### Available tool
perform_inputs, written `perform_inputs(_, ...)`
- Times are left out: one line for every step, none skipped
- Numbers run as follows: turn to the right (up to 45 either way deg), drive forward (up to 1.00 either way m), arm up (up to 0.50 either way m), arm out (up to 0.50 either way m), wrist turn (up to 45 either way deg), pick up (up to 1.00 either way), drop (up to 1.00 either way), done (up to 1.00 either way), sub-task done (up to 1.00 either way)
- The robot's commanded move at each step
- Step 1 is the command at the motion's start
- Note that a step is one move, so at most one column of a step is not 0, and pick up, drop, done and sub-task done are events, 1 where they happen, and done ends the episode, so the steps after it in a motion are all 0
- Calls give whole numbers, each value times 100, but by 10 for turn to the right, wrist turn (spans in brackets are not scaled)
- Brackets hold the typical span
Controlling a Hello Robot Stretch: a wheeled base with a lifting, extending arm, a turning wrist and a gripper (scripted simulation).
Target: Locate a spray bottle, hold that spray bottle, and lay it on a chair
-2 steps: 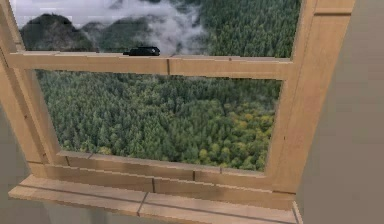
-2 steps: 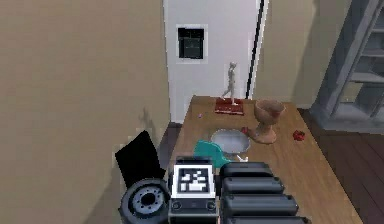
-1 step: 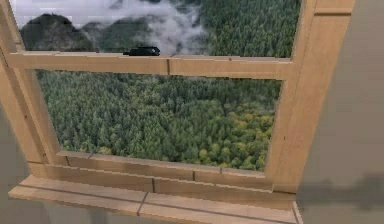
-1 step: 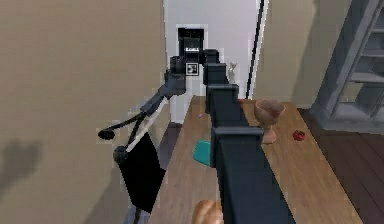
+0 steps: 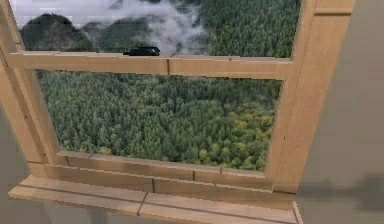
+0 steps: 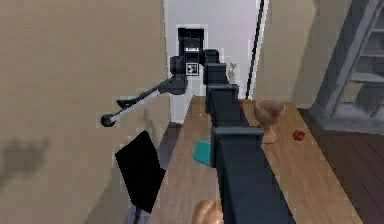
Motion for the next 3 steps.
perform_inputs(0, 0, 0, 0, 450, 0, 0, 0, 0)
perform_inputs(0, 0, 0, 0, 450, 0, 0, 0, 0)
perform_inputs(0, 0, 0, 0, 420, 0, 0, 0, 0)
